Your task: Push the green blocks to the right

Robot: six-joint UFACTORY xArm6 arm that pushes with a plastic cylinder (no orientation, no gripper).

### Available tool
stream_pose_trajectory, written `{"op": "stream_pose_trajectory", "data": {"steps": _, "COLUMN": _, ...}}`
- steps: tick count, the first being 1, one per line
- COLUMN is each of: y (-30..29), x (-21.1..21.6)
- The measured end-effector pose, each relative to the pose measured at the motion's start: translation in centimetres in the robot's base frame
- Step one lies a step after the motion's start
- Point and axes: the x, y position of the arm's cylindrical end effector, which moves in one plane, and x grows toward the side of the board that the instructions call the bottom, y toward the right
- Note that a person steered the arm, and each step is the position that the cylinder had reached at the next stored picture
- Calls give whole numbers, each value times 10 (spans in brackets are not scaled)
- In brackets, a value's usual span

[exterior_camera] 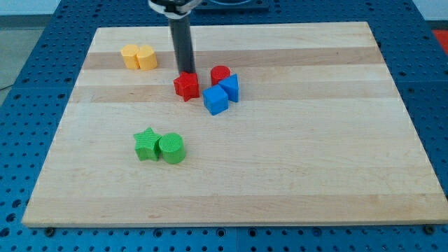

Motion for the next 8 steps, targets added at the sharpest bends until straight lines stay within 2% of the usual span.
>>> {"op": "stream_pose_trajectory", "data": {"steps": 1, "y": -27, "x": 5}}
{"op": "stream_pose_trajectory", "data": {"steps": 3, "y": 16, "x": 23}}
{"op": "stream_pose_trajectory", "data": {"steps": 4, "y": 8, "x": 34}}
{"op": "stream_pose_trajectory", "data": {"steps": 5, "y": -71, "x": 44}}
{"op": "stream_pose_trajectory", "data": {"steps": 6, "y": -152, "x": 71}}
{"op": "stream_pose_trajectory", "data": {"steps": 7, "y": -166, "x": 129}}
{"op": "stream_pose_trajectory", "data": {"steps": 8, "y": -129, "x": 151}}
